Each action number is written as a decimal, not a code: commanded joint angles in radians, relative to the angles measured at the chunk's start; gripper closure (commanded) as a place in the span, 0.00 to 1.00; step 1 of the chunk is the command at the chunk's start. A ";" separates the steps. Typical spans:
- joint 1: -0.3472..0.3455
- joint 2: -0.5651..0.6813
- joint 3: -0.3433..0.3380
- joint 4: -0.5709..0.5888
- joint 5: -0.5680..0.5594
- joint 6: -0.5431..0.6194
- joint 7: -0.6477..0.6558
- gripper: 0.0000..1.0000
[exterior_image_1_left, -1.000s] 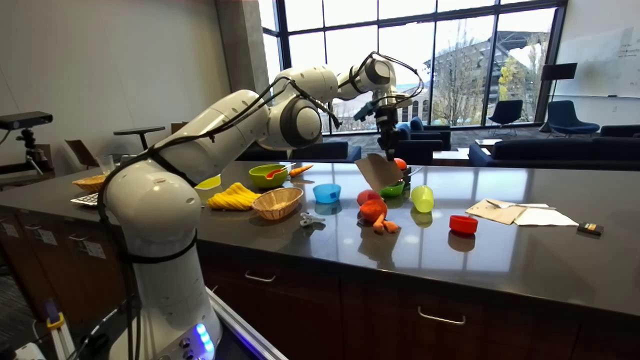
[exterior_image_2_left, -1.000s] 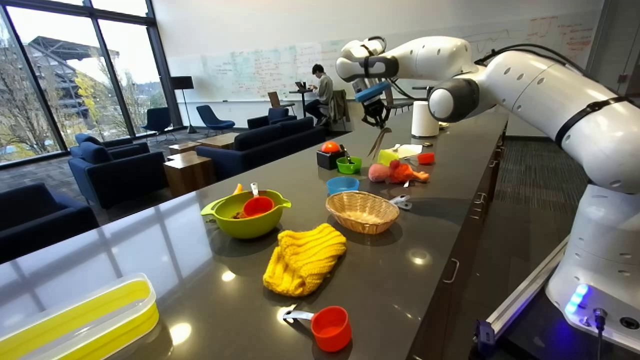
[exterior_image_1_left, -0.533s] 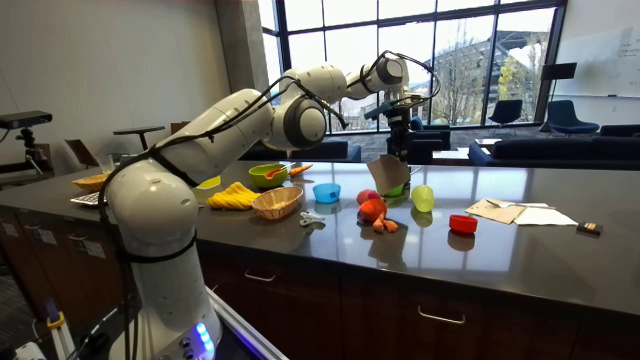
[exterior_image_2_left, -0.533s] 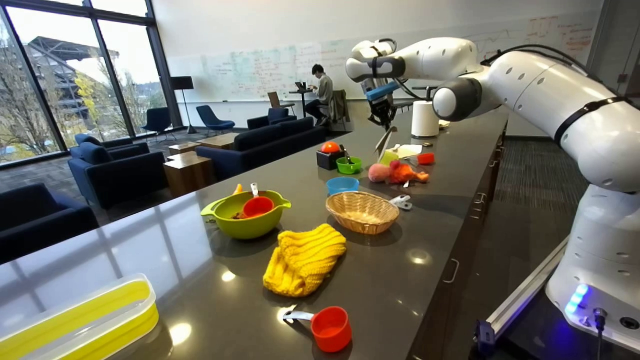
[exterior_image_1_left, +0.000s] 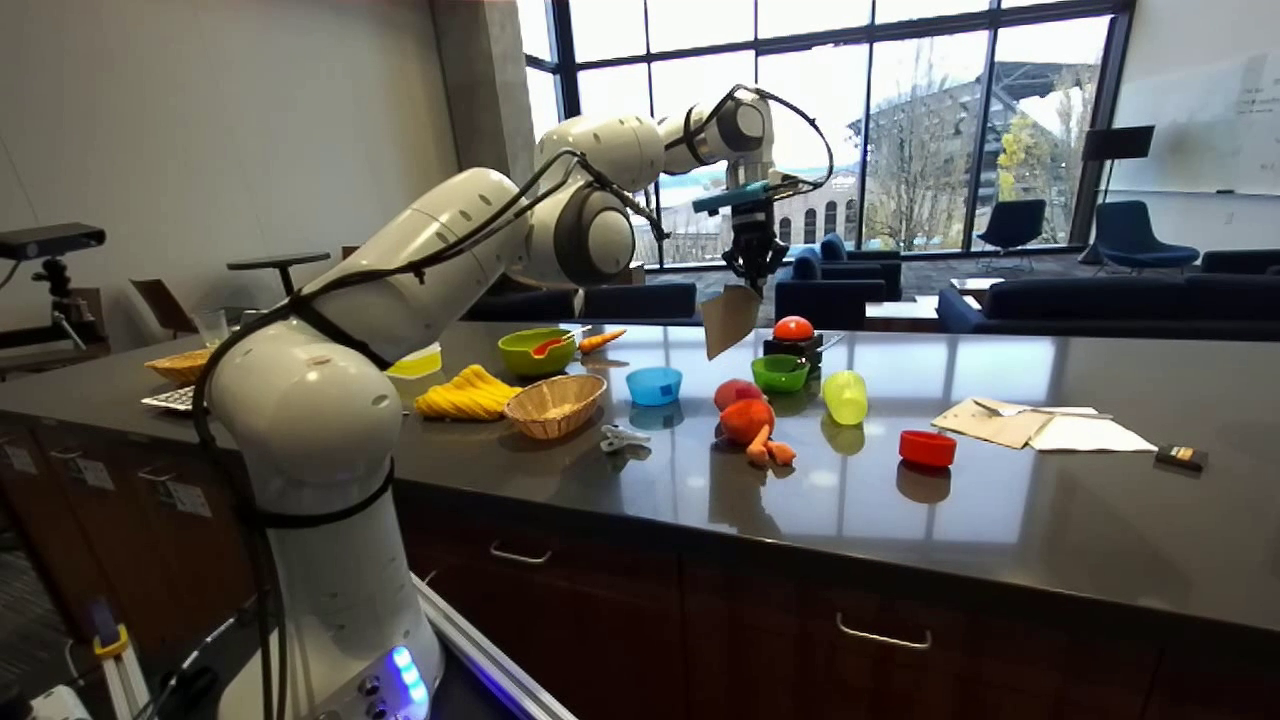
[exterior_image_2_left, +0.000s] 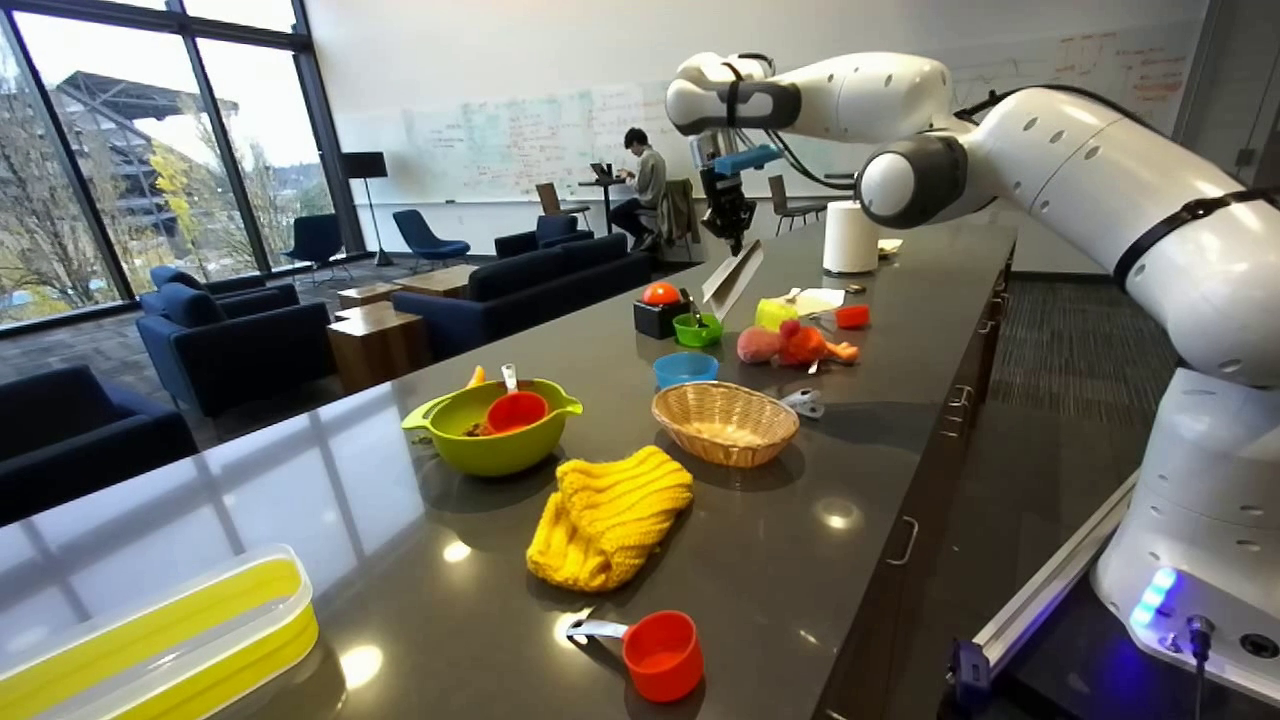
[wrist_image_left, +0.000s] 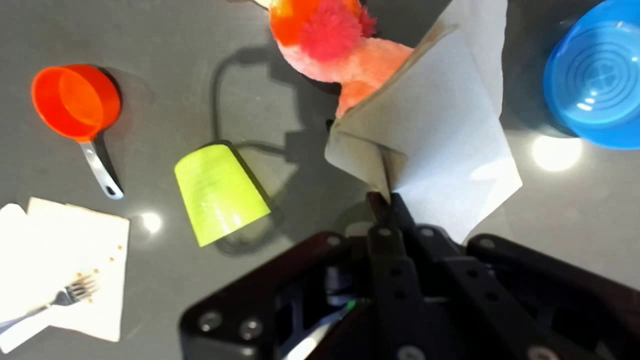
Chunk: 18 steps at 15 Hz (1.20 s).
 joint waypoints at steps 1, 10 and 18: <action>0.027 -0.003 0.013 -0.049 -0.016 -0.002 -0.159 1.00; 0.085 0.116 -0.004 -0.066 -0.043 -0.081 -0.393 1.00; 0.099 0.143 0.011 -0.063 -0.046 -0.139 -0.546 1.00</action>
